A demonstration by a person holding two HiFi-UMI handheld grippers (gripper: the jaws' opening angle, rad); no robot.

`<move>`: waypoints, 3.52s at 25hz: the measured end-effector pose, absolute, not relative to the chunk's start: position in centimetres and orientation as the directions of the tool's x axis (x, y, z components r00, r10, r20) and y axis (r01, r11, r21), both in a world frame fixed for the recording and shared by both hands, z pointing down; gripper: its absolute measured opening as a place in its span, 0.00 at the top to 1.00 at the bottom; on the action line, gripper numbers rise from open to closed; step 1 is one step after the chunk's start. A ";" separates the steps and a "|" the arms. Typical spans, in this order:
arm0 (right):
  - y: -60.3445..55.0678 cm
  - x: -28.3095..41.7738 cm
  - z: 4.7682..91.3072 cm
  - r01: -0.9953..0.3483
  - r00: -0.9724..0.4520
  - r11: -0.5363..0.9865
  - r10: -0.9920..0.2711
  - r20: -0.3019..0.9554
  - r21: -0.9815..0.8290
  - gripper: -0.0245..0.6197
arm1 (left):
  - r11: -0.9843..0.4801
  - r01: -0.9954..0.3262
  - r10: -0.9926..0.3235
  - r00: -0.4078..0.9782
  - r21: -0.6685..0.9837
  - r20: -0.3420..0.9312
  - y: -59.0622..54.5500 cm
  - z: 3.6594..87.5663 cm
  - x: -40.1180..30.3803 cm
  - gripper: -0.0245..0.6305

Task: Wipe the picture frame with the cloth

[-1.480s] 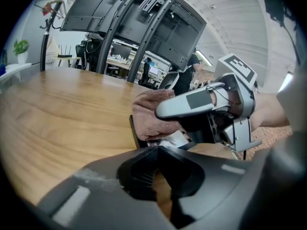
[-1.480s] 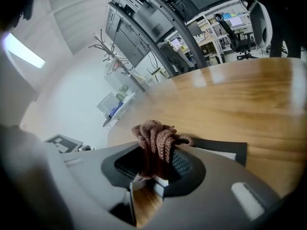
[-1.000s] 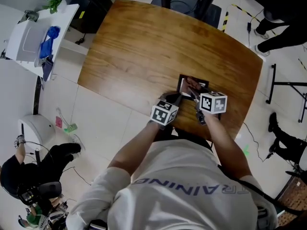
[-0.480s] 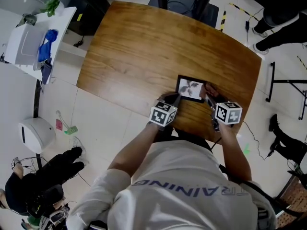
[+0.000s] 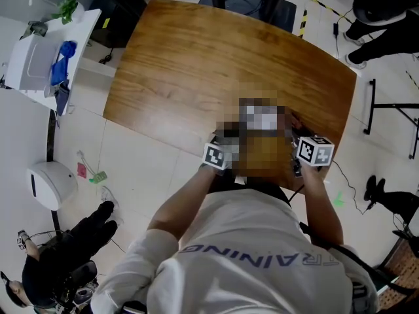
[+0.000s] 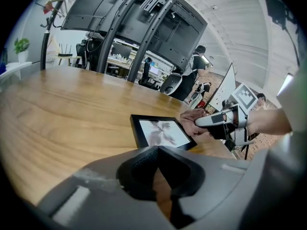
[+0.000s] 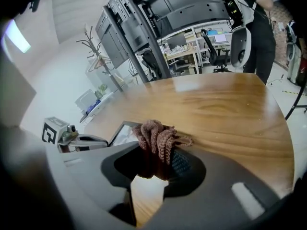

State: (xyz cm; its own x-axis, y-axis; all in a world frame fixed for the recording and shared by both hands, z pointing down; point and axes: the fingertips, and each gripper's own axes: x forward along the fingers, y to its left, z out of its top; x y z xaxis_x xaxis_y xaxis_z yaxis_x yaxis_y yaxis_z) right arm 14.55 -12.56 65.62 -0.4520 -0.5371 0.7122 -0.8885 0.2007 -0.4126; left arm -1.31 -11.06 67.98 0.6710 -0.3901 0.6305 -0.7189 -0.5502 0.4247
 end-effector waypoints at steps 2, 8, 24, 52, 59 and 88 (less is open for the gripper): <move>-12.5 14.4 65.7 -0.889 -0.452 0.201 -0.538 0.711 -0.413 0.76 | -0.536 -0.730 -0.394 0.661 0.425 0.638 -11.2 68.1 -1.9 0.96; -12.5 14.5 65.7 -0.887 -0.454 0.205 -0.552 0.699 -0.414 0.76 | -0.638 -0.696 -0.418 0.672 0.330 0.611 -17.5 65.9 -3.0 0.96; -12.3 11.2 63.2 -0.834 -0.539 0.245 -0.550 0.638 -0.494 0.76 | -0.712 -0.577 -0.241 0.736 0.400 0.632 -19.3 67.4 -0.6 0.96; -9.3 8.6 67.0 -0.738 -0.645 0.086 -0.383 0.661 -0.670 0.76 | -0.717 -0.583 -0.257 0.731 0.383 0.632 -19.2 67.3 -0.8 0.96; -8.5 12.8 67.0 -0.773 -0.587 0.047 -0.432 0.684 -0.633 0.76 | -0.720 -0.585 -0.263 0.728 0.373 0.633 -19.2 67.4 -0.8 0.96; -13.9 24.1 39.2 -0.943 -0.269 0.233 -0.954 0.133 -0.237 0.77 | -0.648 -0.757 -0.754 0.653 0.082 0.070 -20.6 36.7 -4.5 0.96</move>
State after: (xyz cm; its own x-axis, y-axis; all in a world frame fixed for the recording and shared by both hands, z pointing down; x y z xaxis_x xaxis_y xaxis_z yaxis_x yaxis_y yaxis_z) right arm 24.06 -13.88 39.16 -0.2689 -0.9540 0.1327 -0.9432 0.2329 -0.2371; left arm -4.46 -20.56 36.71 0.6529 -0.7542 0.0697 -0.7572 -0.6479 0.0823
